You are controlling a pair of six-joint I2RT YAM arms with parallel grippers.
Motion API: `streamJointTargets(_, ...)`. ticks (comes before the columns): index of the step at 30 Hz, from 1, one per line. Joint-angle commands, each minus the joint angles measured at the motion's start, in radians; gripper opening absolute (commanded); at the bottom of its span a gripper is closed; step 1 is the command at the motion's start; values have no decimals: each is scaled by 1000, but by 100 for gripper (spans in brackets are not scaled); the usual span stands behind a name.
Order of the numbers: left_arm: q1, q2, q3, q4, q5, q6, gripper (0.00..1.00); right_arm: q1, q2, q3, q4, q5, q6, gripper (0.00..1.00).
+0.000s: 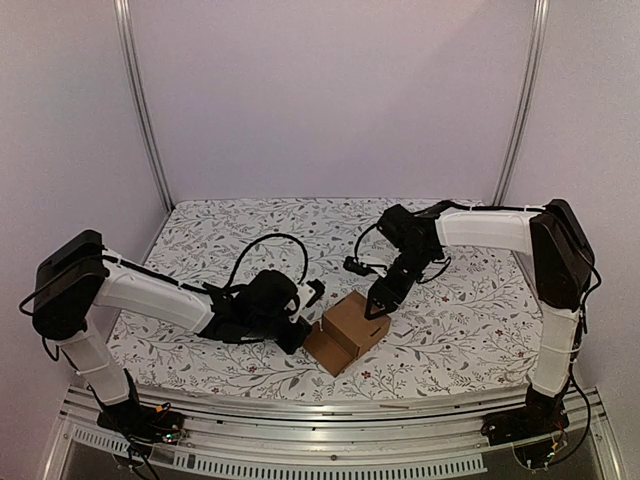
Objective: Fold the paper box
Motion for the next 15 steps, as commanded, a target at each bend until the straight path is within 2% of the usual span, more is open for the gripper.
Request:
streamJointTargets(1,-36,3,28,-27,-69,40,0,-5,25,0,-6,0,21,45)
streamJointTargets(15,-84,37,100,-111,-160,65,0,-5,52,3,-12,-15,39,39)
